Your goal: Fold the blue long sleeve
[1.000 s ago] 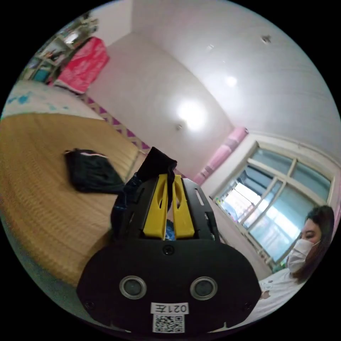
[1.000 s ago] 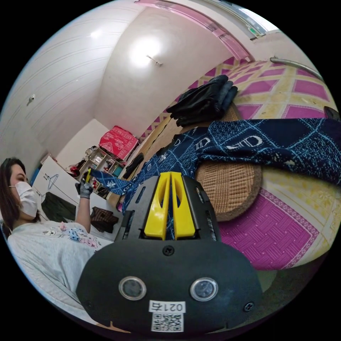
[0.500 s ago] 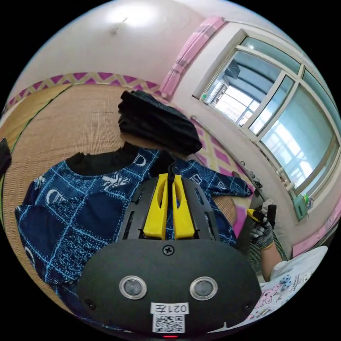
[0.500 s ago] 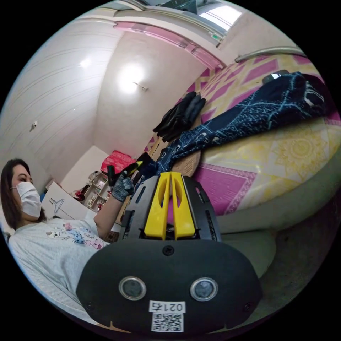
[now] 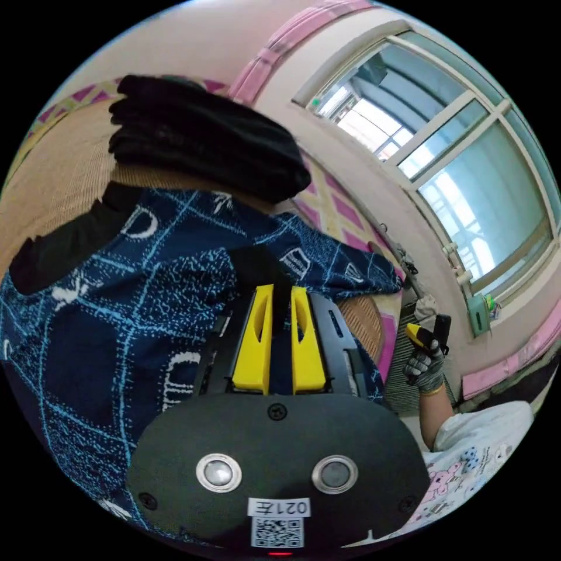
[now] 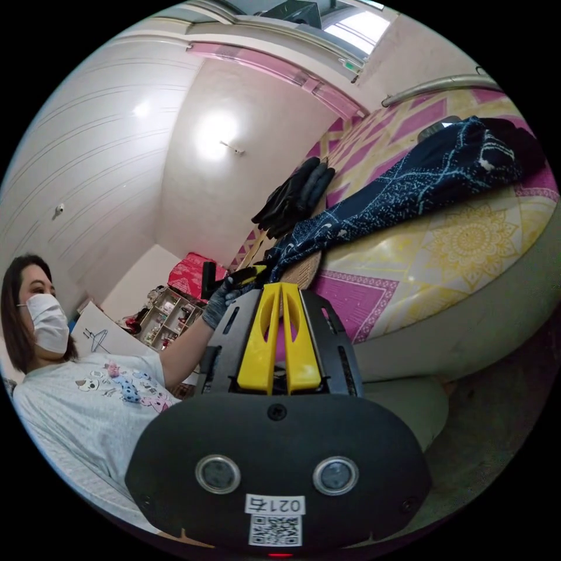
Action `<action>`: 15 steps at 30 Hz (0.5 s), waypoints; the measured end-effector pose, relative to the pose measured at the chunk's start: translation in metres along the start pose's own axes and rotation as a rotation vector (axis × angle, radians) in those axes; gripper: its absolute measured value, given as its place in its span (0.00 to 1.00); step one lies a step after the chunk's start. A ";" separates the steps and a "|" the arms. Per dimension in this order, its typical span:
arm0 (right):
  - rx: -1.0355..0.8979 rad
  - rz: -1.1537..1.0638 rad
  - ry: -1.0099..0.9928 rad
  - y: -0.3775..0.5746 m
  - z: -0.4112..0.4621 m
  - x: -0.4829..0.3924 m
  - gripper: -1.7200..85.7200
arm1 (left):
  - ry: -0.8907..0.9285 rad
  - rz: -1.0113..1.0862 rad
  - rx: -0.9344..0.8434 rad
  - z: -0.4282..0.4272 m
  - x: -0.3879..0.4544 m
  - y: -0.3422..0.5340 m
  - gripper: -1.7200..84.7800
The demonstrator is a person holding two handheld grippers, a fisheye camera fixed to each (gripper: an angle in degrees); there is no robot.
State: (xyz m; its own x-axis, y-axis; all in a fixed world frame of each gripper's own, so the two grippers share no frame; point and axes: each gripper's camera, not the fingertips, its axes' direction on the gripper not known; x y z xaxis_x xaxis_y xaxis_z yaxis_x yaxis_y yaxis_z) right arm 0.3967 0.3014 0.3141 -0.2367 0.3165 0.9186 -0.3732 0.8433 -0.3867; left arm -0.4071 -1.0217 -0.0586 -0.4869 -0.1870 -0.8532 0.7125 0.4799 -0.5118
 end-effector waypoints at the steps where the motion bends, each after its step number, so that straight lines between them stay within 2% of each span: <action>1: 0.003 0.001 0.003 -0.001 -0.002 0.001 0.01 | 0.007 0.059 0.031 -0.003 0.007 0.002 0.09; 3: 0.026 0.003 0.021 -0.007 -0.014 0.006 0.01 | 0.075 0.086 0.076 -0.007 0.007 0.005 0.11; 5: 0.044 0.004 0.037 -0.012 -0.021 0.009 0.01 | 0.133 -0.004 0.168 -0.014 -0.010 0.010 0.10; 7: 0.059 0.002 0.045 -0.017 -0.028 0.011 0.01 | 0.160 -0.073 0.188 -0.008 -0.026 0.012 0.07; 9: 0.078 -0.001 0.072 -0.022 -0.036 0.011 0.02 | 0.122 -0.130 0.074 0.018 -0.034 0.010 0.03; 11: 0.104 0.006 0.114 -0.027 -0.043 0.012 0.02 | 0.039 -0.107 -0.150 0.066 -0.033 0.010 0.01; 15: 0.232 0.115 0.303 -0.041 -0.071 0.027 0.09 | 0.085 -0.110 -0.067 0.066 -0.037 0.021 0.01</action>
State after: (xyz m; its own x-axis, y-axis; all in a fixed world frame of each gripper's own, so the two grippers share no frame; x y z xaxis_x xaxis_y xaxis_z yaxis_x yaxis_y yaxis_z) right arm 0.4690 0.3064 0.3605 -0.0261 0.5462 0.8372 -0.5608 0.6853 -0.4646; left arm -0.3409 -1.0613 -0.0440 -0.6032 -0.1697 -0.7793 0.6184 0.5175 -0.5914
